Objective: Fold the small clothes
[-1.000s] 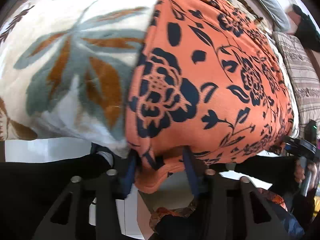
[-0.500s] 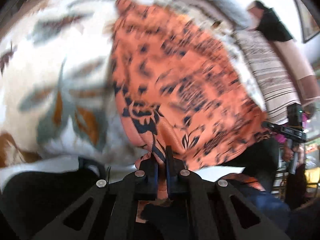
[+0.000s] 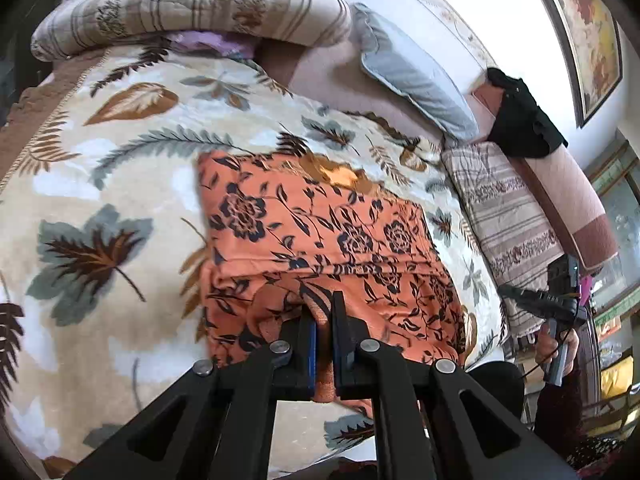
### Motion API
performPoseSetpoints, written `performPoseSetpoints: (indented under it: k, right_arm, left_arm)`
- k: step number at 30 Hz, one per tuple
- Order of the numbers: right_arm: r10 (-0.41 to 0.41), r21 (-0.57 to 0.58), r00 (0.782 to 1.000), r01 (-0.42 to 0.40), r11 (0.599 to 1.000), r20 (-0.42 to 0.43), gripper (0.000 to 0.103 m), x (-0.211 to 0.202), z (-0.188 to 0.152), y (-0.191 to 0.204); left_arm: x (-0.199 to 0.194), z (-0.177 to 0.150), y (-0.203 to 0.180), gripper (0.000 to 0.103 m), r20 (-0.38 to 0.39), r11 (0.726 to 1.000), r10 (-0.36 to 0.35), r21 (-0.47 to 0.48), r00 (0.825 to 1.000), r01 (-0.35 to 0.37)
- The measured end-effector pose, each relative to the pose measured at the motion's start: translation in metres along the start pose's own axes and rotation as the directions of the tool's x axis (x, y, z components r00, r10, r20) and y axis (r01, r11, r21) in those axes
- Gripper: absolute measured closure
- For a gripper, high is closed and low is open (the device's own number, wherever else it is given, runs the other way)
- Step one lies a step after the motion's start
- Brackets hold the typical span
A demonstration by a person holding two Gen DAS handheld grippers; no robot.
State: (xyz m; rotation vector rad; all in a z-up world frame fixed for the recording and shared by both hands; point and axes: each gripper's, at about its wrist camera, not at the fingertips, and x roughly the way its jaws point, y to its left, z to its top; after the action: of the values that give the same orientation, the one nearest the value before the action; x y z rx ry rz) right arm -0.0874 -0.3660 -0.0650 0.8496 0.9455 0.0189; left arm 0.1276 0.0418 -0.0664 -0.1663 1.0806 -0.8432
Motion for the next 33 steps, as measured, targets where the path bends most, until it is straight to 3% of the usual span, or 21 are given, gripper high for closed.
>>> performPoseSetpoints:
  k: [3, 6, 7, 8, 9, 12, 14, 17, 19, 21, 22, 24, 27, 29, 33]
  right_arm:
    - [-0.084, -0.047, 0.991, 0.079, 0.996, -0.103, 0.09, 0.018, -0.029, 0.004]
    - [-0.164, -0.042, 0.971, 0.159, 0.986, -0.173, 0.072, 0.025, -0.073, -0.003]
    - [-0.164, -0.027, 0.968, 0.162, 0.986, -0.189, 0.059, 0.028, -0.089, -0.005]
    - [-0.175, -0.015, 0.964, 0.175, 0.984, -0.2, 0.032, 0.03, -0.102, -0.005]
    - [-0.185, -0.001, 0.963, 0.188, 0.982, -0.196, 0.026, 0.032, -0.116, -0.003]
    - [-0.181, 0.003, 0.96, 0.186, 0.983, -0.212, 0.026, 0.041, -0.133, 0.009]
    - [-0.244, -0.019, 0.945, 0.246, 0.969, -0.216, 0.026, 0.053, -0.136, 0.018]
    - [-0.353, -0.024, 0.904, 0.358, 0.933, -0.24, 0.026, 0.079, -0.136, 0.016]
    - [-0.398, -0.054, 0.855, 0.405, 0.913, -0.333, 0.029, 0.1, -0.145, 0.004]
    - [-0.349, -0.049, 0.864, 0.356, 0.933, -0.363, 0.053, 0.104, -0.154, -0.005]
    - [-0.332, -0.058, 0.867, 0.335, 0.94, -0.371, 0.078, 0.102, -0.157, -0.008]
    - [-0.296, -0.05, 0.895, 0.297, 0.954, -0.333, 0.091, 0.085, -0.159, -0.012]
    - [-0.217, -0.002, 0.944, 0.223, 0.975, -0.251, 0.096, 0.052, -0.144, -0.015]
    - [-0.152, 0.013, 0.978, 0.155, 0.988, -0.146, 0.096, 0.022, -0.118, -0.01]
    - [-0.047, 0.037, 0.998, 0.046, 0.998, 0.042, 0.096, -0.014, -0.061, -0.009]
  left_arm:
    - [0.001, -0.009, 0.001, 0.097, 0.001, 1.0, 0.005, 0.01, 1.0, -0.005]
    - [-0.002, -0.015, 0.007, 0.097, 0.008, 1.0, 0.011, -0.015, 1.0, -0.01]
    - [-0.005, -0.017, 0.007, 0.097, 0.01, 1.0, 0.012, -0.019, 1.0, -0.011]
    - [-0.007, -0.019, 0.007, 0.097, 0.013, 1.0, 0.011, -0.016, 1.0, -0.011]
    - [-0.01, -0.021, 0.005, 0.097, 0.015, 1.0, 0.01, -0.01, 1.0, -0.01]
    - [-0.016, -0.025, -0.002, 0.097, 0.021, 1.0, 0.013, 0.007, 1.0, -0.013]
    - [-0.021, -0.027, -0.008, 0.097, 0.031, 1.0, 0.007, 0.023, 1.0, -0.008]
    - [-0.029, -0.03, -0.013, 0.097, 0.045, 1.0, -0.006, 0.026, 0.999, 0.005]
    - [-0.034, -0.033, -0.014, 0.097, 0.054, 1.0, -0.012, 0.023, 0.998, 0.011]
    - [-0.039, -0.037, -0.013, 0.097, 0.06, 1.0, -0.022, 0.017, 0.998, 0.021]
    - [-0.04, -0.04, -0.011, 0.097, 0.06, 1.0, -0.022, 0.014, 0.998, 0.022]
    - [-0.04, -0.043, -0.006, 0.097, 0.054, 1.0, -0.017, 0.003, 0.998, 0.017]
    - [-0.036, -0.043, 0.004, 0.097, 0.04, 0.999, -0.023, -0.024, 0.999, 0.024]
    - [-0.035, -0.038, 0.009, 0.097, 0.035, 0.999, -0.029, -0.033, 0.999, 0.03]
    - [-0.025, -0.007, 0.011, 0.097, 0.041, 0.999, -0.018, -0.041, 0.999, 0.019]
